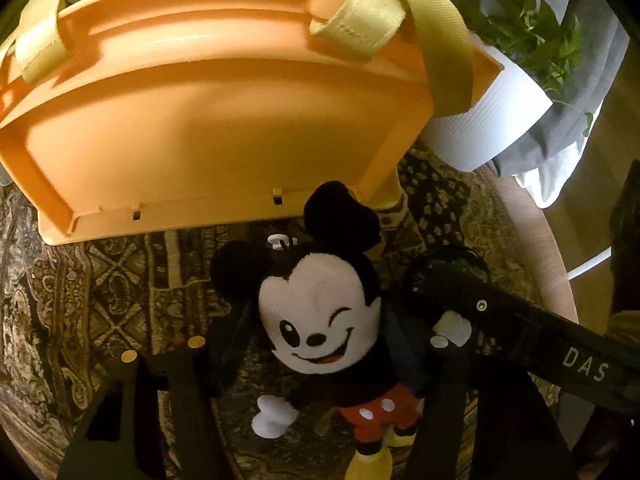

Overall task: Organize soft objects
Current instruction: 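Grasp the Mickey Mouse plush with the left tool while the right tool grasps the black-green ball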

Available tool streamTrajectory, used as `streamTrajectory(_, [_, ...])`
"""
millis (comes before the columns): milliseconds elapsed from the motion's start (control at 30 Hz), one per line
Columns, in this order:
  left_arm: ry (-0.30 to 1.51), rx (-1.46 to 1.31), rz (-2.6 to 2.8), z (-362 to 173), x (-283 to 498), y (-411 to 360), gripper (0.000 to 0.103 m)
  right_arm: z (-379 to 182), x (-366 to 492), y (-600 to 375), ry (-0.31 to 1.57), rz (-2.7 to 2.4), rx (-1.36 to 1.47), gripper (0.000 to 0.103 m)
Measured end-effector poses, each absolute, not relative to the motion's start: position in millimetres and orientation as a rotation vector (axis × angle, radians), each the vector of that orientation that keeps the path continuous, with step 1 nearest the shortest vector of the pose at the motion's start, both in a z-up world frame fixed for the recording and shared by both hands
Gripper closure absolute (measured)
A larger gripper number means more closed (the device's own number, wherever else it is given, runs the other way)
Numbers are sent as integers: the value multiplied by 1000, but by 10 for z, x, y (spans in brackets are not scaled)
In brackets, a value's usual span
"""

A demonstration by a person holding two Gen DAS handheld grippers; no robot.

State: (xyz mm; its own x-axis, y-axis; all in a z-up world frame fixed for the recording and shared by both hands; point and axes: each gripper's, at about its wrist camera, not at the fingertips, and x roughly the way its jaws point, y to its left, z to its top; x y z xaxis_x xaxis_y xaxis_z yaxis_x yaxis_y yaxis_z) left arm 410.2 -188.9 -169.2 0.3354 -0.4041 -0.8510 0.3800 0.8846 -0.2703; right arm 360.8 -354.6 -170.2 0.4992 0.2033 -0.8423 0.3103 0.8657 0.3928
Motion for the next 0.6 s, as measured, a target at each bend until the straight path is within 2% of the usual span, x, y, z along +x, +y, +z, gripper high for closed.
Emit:
streamTrajectory(233, [1097,-16,-507,-1640,4051,-1849,46,-1654,3554,-3542,1049,-74,523,41])
streamTrajectory(600, [985,18,-438,-1277,3802,-1642,46,-1333,3383,-3457,975,-65,465,41])
